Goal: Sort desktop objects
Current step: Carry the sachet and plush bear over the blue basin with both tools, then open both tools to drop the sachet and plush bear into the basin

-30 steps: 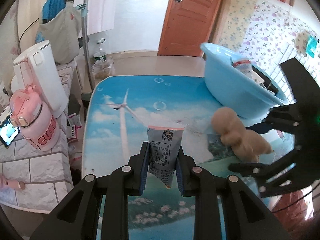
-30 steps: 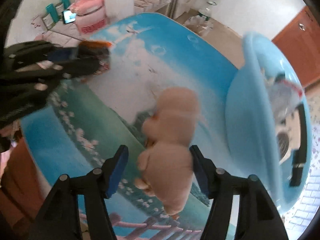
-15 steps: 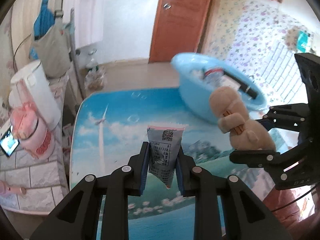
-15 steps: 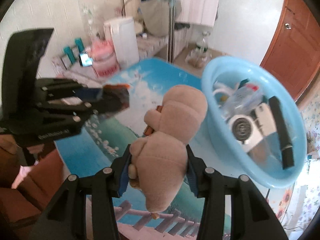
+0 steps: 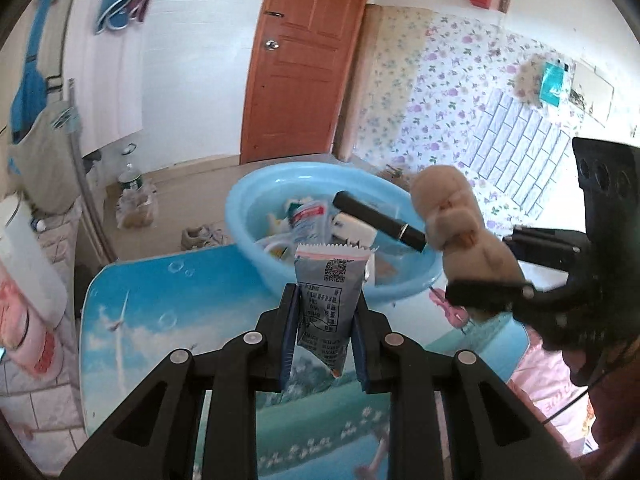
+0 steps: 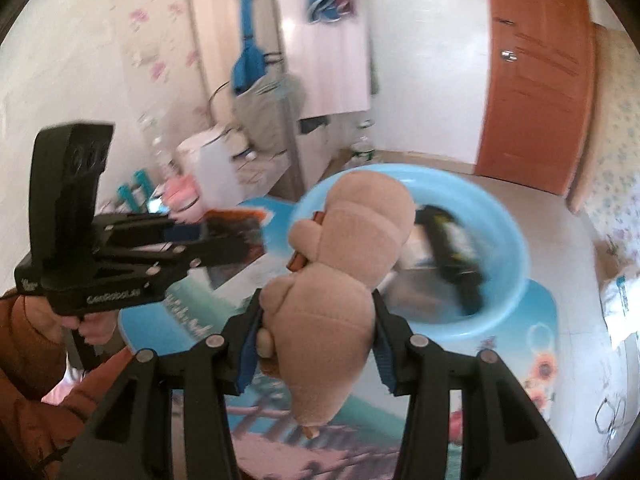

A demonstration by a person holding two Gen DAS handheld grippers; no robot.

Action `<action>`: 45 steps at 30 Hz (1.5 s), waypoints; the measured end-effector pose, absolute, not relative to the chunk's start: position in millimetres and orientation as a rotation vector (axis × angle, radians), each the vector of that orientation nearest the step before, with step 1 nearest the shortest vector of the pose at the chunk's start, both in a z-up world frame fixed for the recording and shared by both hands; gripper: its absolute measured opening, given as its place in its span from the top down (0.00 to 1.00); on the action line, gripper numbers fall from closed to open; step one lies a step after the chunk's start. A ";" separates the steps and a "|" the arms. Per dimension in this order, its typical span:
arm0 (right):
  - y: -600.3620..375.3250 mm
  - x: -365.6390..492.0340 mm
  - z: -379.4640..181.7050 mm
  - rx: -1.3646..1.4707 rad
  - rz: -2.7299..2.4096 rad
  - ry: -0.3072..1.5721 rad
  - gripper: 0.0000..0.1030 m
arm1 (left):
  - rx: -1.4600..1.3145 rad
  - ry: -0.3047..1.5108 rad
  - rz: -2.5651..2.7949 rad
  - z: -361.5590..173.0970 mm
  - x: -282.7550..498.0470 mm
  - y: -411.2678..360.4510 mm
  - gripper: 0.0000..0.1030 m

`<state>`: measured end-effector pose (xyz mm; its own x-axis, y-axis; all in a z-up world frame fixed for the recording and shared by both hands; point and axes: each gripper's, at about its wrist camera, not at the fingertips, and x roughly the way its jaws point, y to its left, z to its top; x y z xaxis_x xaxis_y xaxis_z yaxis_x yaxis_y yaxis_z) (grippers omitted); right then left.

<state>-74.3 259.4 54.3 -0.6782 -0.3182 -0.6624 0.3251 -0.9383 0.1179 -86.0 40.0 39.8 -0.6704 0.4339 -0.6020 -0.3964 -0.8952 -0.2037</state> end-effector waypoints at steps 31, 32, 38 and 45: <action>306.2 -178.1 37.2 1.065 -2.627 -0.121 0.52 | -0.872 0.044 2.563 51.7 -189.0 88.1 0.07; 305.3 -177.9 38.2 1.063 -2.636 -0.120 0.52 | -0.873 0.037 2.573 52.6 -188.1 84.8 0.07; 296.5 -169.8 53.9 0.988 -2.671 -0.103 0.31 | -0.879 0.004 2.608 51.0 -176.0 68.4 0.00; 285.5 -158.8 57.7 0.980 -2.750 -0.065 0.20 | -0.887 0.001 2.671 47.0 -163.8 54.4 0.00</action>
<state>-158.8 285.5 57.7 -0.7531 -0.2214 -0.6195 0.1918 -0.9747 0.1151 -163.8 54.4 47.0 -0.7538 0.3043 -0.5824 -0.3049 -0.9471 -0.1003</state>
